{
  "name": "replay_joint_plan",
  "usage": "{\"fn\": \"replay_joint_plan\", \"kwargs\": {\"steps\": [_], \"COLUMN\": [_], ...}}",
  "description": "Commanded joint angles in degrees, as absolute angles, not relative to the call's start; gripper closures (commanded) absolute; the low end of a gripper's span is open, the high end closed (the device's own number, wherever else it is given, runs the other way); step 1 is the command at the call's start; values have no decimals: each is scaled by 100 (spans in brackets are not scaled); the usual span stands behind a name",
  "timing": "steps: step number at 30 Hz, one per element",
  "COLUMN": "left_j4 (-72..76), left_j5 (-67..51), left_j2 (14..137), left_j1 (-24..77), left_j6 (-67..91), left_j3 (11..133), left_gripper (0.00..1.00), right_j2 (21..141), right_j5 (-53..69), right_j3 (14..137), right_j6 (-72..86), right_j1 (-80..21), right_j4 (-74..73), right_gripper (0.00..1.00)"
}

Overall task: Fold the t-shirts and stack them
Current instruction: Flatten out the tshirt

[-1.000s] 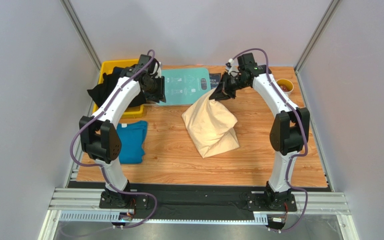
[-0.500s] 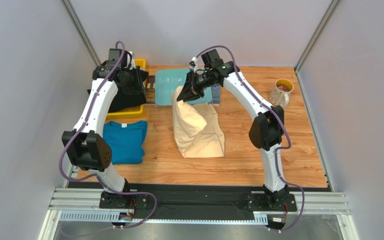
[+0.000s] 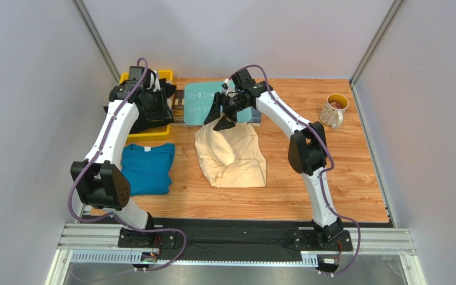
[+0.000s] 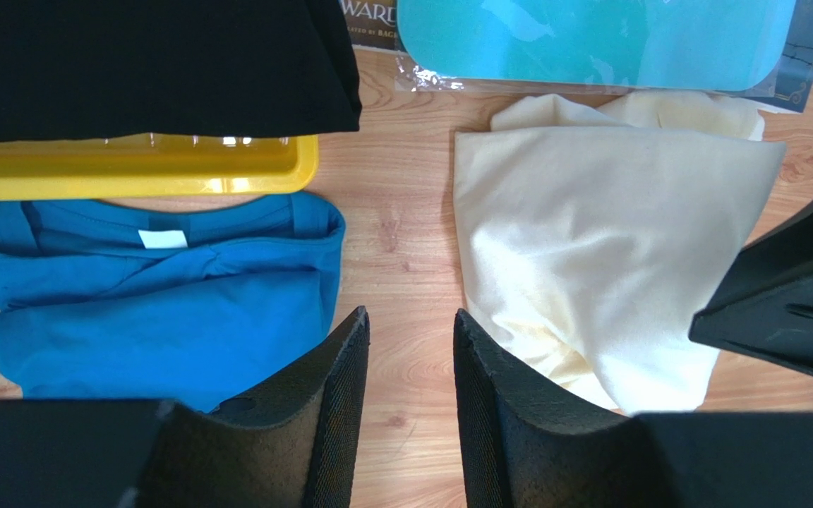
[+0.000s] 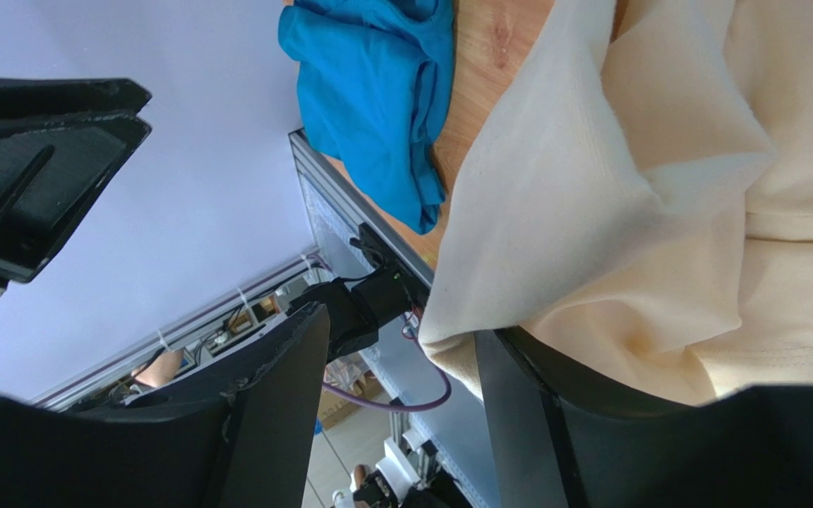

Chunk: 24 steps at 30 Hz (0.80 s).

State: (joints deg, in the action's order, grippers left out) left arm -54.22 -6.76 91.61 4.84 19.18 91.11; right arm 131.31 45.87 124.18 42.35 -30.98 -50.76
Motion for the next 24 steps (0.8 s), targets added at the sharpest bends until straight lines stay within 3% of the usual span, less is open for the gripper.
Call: {"fn": "replay_joint_plan", "kwargs": {"steps": [1,5,9,15,19,24], "left_j4": [-5353,-5344,-5379,-5431,-5475,-5528], "left_j5": [-729,-835,-730,-598,-545,-457], "left_j2": [8938,8973,8991,9035,9053,9018], "left_j1": [475,475,475,457,422,360], "left_j6": [1907,1995,1995,1907,1863,1846], "left_j3": [9141,9219,9342,9448,9439,9352], "left_gripper": [59,59,60,60,60,61], "right_j2": [12700,12788,13007,13412,13920,14089], "right_j5": [4289,4394,4684,5639,6073,6319], "right_j3": [12349,12296,12558,12648,13041,13105], "right_j6": [4360,4525,4667,5255,5537,5590], "right_j1": [-3120,-3138,-3287,-3366,-3586,-3788], "right_j4": [-4571,-4352,-4122,-3491,-3287,-3287], "right_gripper": [42,43,51,51,64,66]}}
